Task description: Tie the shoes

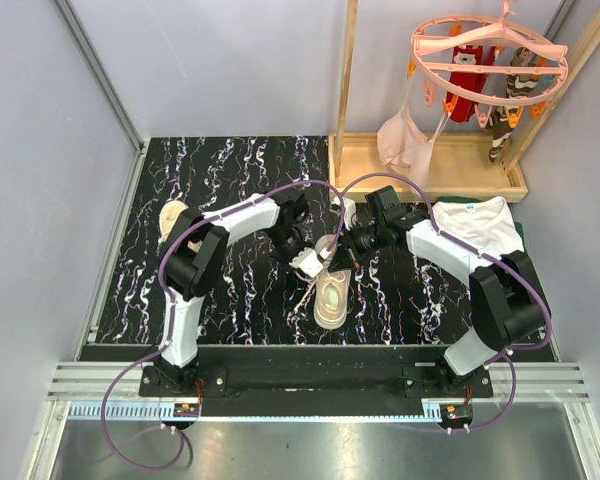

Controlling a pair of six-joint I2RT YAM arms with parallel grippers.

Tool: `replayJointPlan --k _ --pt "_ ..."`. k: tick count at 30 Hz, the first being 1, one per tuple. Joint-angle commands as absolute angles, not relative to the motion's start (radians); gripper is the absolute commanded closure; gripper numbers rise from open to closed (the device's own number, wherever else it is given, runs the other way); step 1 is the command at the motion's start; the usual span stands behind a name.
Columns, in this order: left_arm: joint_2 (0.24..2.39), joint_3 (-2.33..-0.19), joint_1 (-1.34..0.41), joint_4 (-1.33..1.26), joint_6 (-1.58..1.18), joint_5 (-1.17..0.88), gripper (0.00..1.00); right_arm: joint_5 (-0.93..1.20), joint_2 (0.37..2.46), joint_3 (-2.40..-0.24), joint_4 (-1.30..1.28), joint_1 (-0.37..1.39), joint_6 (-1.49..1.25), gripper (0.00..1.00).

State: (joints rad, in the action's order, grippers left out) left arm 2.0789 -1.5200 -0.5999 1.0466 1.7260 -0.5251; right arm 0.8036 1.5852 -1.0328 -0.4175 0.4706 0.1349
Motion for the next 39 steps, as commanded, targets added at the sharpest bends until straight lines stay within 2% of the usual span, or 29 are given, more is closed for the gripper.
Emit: replayJointPlan --k 1,2,3,5,9,16,25,29,34,39 --pt "2.102 -1.523 -0.623 1.078 1.801 -0.416 0.83 0.805 1.571 -1.051 -0.4 0.479 0.14 1.0" --pt "2.092 -1.52 -0.623 1.075 1.793 -0.413 0.86 0.802 1.571 -1.051 -0.4 0.479 0.141 1.0" --pt "2.085 -1.516 -0.623 1.068 1.781 -0.419 0.95 0.801 1.572 -1.049 -0.4 0.48 0.143 1.0" --pt "2.047 -1.514 -0.617 1.066 1.72 -0.437 1.0 0.793 1.569 -1.048 -0.403 0.479 0.15 1.0" --pt "1.906 -1.457 -0.575 1.065 1.654 -0.556 1.0 0.784 1.565 -1.04 -0.403 0.479 0.156 1.0" --pt "1.579 -1.269 -0.542 1.117 1.594 -0.594 1.0 0.77 1.563 -1.032 -0.403 0.479 0.173 1.0" --pt "1.404 -1.126 -0.531 1.325 1.591 -0.523 1.0 0.749 1.545 -1.026 -0.4 0.479 0.179 1.0" --pt "1.351 -1.104 -0.538 1.325 1.58 -0.596 1.0 0.747 1.546 -1.026 -0.399 0.479 0.181 1.0" --pt "1.342 -1.23 -0.655 1.313 1.404 -0.805 1.0 0.746 1.548 -1.029 -0.397 0.48 0.179 1.0" --pt "1.391 -1.285 -0.885 1.06 1.192 -0.824 1.0 0.759 1.559 -1.037 -0.394 0.479 0.178 1.0"
